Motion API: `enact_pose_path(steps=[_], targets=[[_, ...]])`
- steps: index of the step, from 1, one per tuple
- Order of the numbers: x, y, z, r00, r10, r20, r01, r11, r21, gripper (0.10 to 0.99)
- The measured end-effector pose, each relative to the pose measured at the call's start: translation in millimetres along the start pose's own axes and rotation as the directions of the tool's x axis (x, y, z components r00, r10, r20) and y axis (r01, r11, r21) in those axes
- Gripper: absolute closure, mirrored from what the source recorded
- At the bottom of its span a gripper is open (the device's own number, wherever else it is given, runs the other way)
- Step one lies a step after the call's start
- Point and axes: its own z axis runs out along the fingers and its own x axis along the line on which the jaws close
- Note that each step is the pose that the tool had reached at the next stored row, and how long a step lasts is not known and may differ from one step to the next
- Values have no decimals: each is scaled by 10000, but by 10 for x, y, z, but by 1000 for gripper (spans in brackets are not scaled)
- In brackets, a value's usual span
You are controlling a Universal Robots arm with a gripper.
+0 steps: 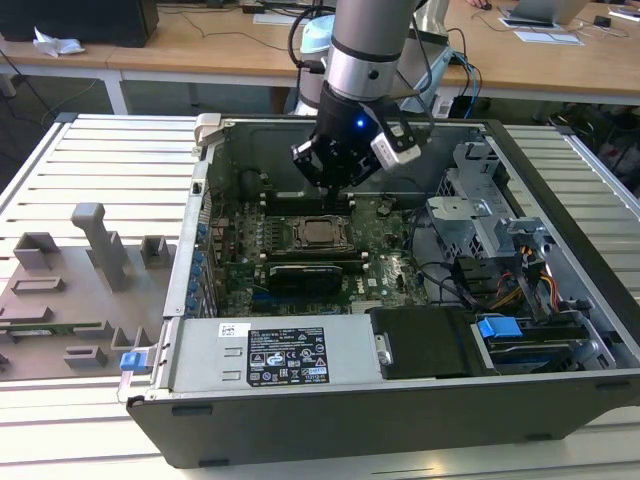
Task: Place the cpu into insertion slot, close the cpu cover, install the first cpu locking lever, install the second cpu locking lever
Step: 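Install the second cpu locking lever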
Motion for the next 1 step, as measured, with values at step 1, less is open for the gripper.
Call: enact_pose_path(steps=[1], targets=[[0,0,0,10000,0,0,0,10000,1,980]])
